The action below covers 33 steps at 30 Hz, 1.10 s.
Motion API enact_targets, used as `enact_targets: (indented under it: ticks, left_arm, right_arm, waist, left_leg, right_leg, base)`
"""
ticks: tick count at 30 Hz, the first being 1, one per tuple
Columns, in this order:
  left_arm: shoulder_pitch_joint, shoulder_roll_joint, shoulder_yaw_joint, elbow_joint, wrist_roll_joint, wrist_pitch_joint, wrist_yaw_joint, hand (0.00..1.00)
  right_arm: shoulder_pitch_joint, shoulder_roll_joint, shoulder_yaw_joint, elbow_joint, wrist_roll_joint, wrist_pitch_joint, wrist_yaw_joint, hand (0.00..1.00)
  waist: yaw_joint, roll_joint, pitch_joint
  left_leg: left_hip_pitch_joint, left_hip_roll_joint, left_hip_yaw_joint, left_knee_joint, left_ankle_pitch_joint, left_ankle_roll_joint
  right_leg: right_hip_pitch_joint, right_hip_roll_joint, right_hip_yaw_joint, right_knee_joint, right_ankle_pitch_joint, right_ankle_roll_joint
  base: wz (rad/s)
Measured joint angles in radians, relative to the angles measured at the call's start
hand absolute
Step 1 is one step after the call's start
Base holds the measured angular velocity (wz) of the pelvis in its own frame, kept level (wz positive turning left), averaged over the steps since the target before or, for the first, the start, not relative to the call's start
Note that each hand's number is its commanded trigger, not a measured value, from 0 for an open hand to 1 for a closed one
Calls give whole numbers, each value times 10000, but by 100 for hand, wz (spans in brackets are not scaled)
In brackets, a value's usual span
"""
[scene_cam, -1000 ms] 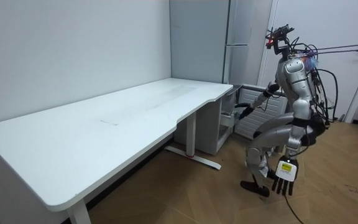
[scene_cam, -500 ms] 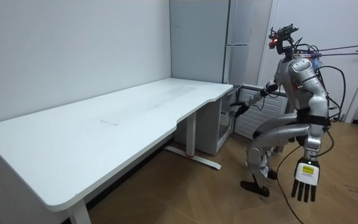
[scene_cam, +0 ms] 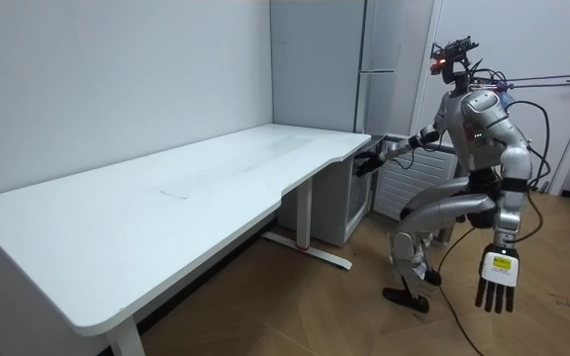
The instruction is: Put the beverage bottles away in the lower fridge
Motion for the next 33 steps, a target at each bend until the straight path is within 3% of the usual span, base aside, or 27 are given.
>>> enact_targets:
  ticks: [10,18,22,26,30,33]
  left_arm:
    - [579,191,0,-775,31,96,-2,0]
    - [708,297,-331,-749,-33,140,-66,0]
    - [729,448,-402,-715,20,194,-335,0]
    - [770,762,-532,-719,-83,320,-660,0]
    - [725,871,-517,-665,-133,365,-831,0]
    - [595,930,-522,-627,-69,374,-1075,0]
  right_arm:
    - [0,-34,205,-314,-185,-16,-362,0]
    - [53,-74,619,316,-426,-17,-331,0]
    - [480,-172,864,1405,-1483,313,952,0]
    - [1005,-630,1625,2476,-3106,712,2464,0]
    - [1689,-1134,2073,3077,-5041,913,3766,0]
    - [2136,-1191,2449,3842,-6569,1036,4572,0]
  waist:
    - [206,63,-30]
    - [406,233,24]
    - [493,254,23]
    - [441,242,13]
    - [424,224,-25]
    - [392,238,-39]
  left_leg:
    - [74,198,14,147,-49,-109]
    - [779,186,-31,71,-171,-150]
    - [1370,251,-337,-401,-141,-204]
    - [2146,247,-400,-1064,-110,-255]
    - [2880,262,-465,-1759,-111,-232]
    - [3492,392,-657,-2237,-103,-193]
  right_leg:
    - [-1,38,-18,255,-122,-219]
    - [741,67,-86,156,-257,-225]
    - [1552,234,-487,-517,-238,-224]
    - [2428,280,-688,-1242,-148,-77]
    - [3255,304,-937,-2045,37,-124]
    - [4024,593,-1159,-2822,184,-27]
  base:
    - [-1]
    - [1]
    - [8]
    - [7]
    - [3]
    - [0]
